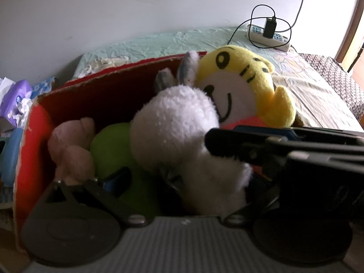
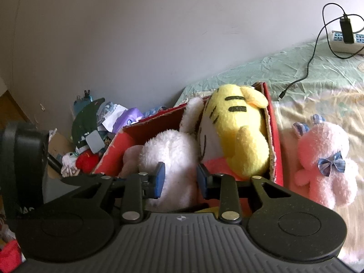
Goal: Organize objects
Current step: 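Press the white bunny plush down into the box with the right gripper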
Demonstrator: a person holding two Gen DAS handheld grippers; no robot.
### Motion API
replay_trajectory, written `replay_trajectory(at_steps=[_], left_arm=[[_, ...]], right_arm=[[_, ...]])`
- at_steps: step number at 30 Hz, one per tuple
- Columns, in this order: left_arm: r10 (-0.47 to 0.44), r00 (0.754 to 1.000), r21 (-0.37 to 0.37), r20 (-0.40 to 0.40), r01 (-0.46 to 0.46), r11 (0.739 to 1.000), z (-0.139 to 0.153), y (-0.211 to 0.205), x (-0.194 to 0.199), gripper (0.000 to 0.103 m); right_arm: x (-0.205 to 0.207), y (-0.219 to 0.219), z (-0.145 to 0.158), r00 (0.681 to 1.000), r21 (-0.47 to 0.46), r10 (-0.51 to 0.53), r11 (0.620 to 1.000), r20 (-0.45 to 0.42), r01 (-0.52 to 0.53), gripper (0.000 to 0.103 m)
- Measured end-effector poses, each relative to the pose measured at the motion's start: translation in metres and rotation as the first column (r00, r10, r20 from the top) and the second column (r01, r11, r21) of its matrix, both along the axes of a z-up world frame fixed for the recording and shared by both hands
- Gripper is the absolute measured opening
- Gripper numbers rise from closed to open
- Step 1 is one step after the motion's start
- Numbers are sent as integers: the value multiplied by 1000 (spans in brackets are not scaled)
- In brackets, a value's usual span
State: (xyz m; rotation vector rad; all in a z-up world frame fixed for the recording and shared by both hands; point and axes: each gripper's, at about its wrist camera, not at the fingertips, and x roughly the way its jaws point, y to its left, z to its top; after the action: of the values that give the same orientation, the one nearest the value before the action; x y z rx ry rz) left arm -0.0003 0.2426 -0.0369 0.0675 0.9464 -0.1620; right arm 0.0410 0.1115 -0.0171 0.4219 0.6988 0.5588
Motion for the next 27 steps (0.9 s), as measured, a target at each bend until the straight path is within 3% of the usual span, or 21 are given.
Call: replay_trajectory(at_steps=[15,27], left_arm=[[63,998,-4,2,-63,998,0,1,-3,103],[112,994,-1,5,-112,994,1,-1,-7,103]], right_arm=[[-14,-2,0,998,-26,-40,999,54,41,28],[-21,-10,0,996,10,-65,998,65,64,25]])
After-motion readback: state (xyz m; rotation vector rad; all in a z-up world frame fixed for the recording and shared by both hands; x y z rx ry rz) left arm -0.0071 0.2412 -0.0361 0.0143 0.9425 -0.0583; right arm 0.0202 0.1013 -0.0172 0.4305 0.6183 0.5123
